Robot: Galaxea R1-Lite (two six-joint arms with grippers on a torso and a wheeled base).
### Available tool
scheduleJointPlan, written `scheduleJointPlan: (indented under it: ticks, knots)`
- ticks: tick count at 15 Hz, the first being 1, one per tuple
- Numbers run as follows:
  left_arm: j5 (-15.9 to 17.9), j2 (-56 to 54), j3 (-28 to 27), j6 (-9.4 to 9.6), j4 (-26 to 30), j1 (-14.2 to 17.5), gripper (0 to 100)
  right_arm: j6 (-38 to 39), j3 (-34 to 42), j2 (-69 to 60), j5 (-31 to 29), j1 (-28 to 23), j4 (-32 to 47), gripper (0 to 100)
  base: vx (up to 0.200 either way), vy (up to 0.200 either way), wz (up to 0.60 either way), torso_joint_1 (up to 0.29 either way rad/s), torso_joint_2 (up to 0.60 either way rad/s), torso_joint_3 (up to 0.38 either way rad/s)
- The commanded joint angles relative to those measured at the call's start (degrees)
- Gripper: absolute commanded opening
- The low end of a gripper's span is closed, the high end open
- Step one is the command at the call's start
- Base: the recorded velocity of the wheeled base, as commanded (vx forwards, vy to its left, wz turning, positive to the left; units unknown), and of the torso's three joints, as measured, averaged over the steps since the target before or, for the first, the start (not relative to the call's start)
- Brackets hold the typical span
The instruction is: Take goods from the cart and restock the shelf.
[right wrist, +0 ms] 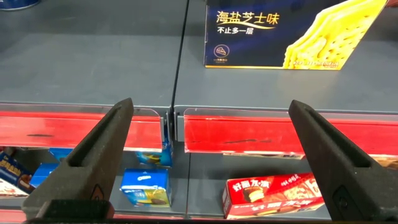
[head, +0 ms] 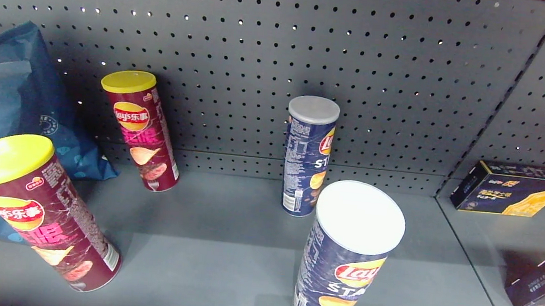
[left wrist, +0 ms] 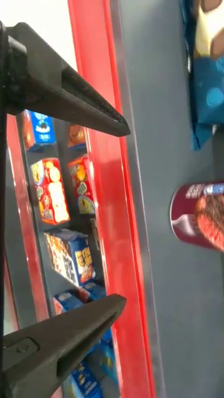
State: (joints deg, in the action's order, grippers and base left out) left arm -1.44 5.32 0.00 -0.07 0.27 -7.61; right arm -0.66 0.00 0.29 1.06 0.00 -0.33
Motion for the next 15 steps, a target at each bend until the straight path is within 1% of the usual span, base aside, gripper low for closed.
scheduleJointPlan:
  ticks: [1,2,3,4,5,6,7,8,9,11,12,13,14,15]
  knots:
    - [0.03,0.31,0.0,-0.01,0.0,2.69,100,-0.22,0.0,0.06,-0.01,0.0,-0.02,100,0.0,0.0,0.0,0.0,0.0,0.0]
    - [-0.06,0.31,0.0,-0.01,0.0,2.69,100,-0.4,0.0,0.06,-0.45,0.0,-0.02,100,0.0,0.0,0.0,0.0,0.0,0.0]
    - [-0.06,0.31,0.0,-0.01,0.0,2.69,100,-0.48,-0.26,0.06,-2.73,0.0,-0.55,100,0.0,0.0,0.0,0.0,0.0,0.0]
    - [-0.06,0.31,0.0,-0.01,0.0,2.69,100,0.31,-7.91,2.87,-2.64,-0.09,-1.96,100,0.0,0.0,0.0,0.0,0.0,0.0]
    - [-0.06,0.31,0.0,-0.01,0.0,2.69,100,2.24,-15.64,12.72,-2.29,0.62,-1.69,100,0.0,0.0,0.0,0.0,0.0,0.0]
    - [-0.06,0.31,0.0,-0.01,0.0,2.69,100,2.42,-19.69,16.58,-1.85,1.49,-1.43,100,0.0,0.0,0.0,0.0,0.0,0.0]
    - [-0.06,0.31,0.0,-0.01,0.0,2.69,100,1.71,-21.97,17.2,-0.27,2.9,-0.46,100,0.0,0.0,0.0,0.0,0.0,0.0]
    - [-0.06,0.31,0.0,-0.01,0.0,2.69,100,-1.45,-23.99,21.24,3.86,4.92,1.82,100,0.0,0.0,0.0,0.0,0.0,0.0]
    - [-0.06,0.31,0.0,-0.01,0.0,2.69,100,-4.09,-24.26,24.23,6.85,5.98,2.09,100,0.0,0.0,0.0,0.0,0.0,0.0]
    - [-0.06,0.31,0.0,-0.01,0.0,2.77,100,-6.99,-24.96,32.05,12.12,8.7,0.5,100,0.0,0.0,0.0,0.0,0.0,0.0]
    - [-0.06,0.31,0.0,-0.01,-0.09,2.77,100,-7.69,-25.75,36.27,13.35,10.99,-1.78,100,0.0,0.0,0.0,0.0,0.0,0.0]
    - [-0.06,0.31,0.0,-0.01,0.0,2.77,100,-7.78,-26.46,39.35,13.44,12.74,-3.1,100,0.0,0.0,0.0,0.0,0.0,0.0]
    - [-0.06,0.31,0.0,-0.01,0.0,2.77,100,-7.78,-28.3,44.27,13.44,16.35,-5.38,100,0.0,0.0,0.0,0.0,0.0,0.0]
    - [-0.06,0.31,0.0,-0.01,-0.09,2.77,100,-7.69,-29.97,48.22,13.44,18.28,-6.0,100,0.0,0.0,0.0,0.0,0.0,0.0]
